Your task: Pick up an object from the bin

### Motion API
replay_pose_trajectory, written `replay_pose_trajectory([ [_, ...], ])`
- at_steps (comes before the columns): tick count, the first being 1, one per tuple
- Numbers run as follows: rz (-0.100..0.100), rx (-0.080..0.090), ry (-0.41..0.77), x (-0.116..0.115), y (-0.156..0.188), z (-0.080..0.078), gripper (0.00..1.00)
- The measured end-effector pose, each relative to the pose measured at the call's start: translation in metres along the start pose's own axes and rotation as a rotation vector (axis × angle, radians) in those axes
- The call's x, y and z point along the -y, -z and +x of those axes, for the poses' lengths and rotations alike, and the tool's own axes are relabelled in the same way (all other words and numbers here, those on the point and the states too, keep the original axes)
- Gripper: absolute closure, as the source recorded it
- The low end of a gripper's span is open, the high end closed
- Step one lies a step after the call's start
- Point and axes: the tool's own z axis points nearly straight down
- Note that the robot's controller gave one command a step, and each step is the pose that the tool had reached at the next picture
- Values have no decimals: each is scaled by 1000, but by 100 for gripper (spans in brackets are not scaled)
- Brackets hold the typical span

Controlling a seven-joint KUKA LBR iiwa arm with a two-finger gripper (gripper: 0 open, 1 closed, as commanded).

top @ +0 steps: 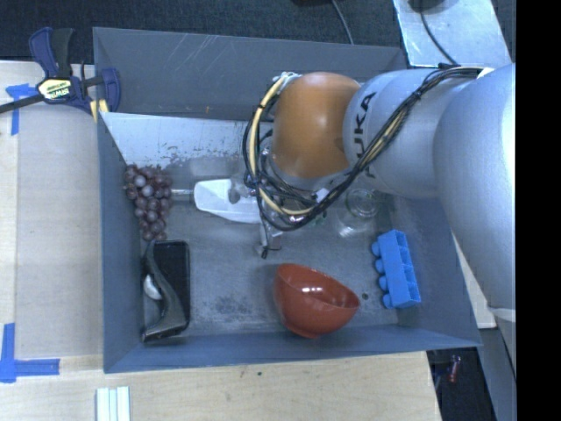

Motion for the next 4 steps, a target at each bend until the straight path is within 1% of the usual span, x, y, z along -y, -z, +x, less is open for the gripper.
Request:
replay_pose_trajectory([
  [1,-7,-14,-90,-62,1,26,100],
  [2,-7,-14,-90,-62,1,26,100],
  [3,-8,-25,-90,-62,15,29,100],
  [4,-6,-16,-91,-61,54,26,100],
])
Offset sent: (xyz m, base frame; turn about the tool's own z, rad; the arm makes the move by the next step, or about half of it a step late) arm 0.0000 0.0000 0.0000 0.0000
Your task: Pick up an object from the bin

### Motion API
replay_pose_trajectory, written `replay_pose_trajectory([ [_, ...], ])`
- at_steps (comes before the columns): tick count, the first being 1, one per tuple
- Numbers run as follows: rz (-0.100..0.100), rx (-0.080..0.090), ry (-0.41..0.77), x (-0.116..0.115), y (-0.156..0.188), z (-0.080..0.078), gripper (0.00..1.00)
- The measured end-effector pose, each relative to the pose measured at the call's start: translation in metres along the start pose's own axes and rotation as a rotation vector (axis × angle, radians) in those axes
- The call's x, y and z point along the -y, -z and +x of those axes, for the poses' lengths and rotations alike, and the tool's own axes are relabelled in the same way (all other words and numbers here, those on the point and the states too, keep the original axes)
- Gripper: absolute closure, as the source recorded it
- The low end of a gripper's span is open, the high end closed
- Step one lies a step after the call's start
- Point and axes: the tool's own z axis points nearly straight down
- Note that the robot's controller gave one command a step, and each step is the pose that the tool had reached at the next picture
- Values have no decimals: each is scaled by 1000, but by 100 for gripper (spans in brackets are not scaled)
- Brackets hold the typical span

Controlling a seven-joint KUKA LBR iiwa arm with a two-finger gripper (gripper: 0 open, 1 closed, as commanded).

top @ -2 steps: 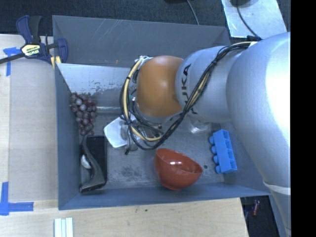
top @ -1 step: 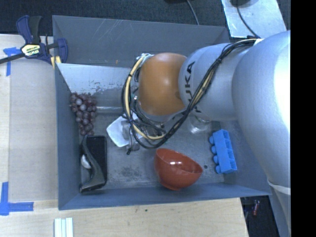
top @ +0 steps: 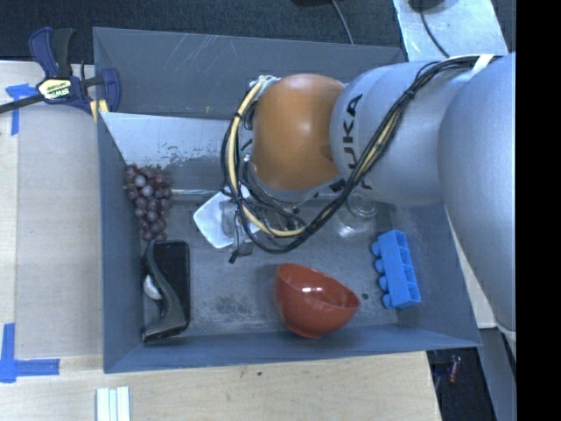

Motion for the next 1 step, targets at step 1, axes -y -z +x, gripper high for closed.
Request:
replay_pose_trajectory([
  [1,0,-1,-1,0,23,0,100],
])
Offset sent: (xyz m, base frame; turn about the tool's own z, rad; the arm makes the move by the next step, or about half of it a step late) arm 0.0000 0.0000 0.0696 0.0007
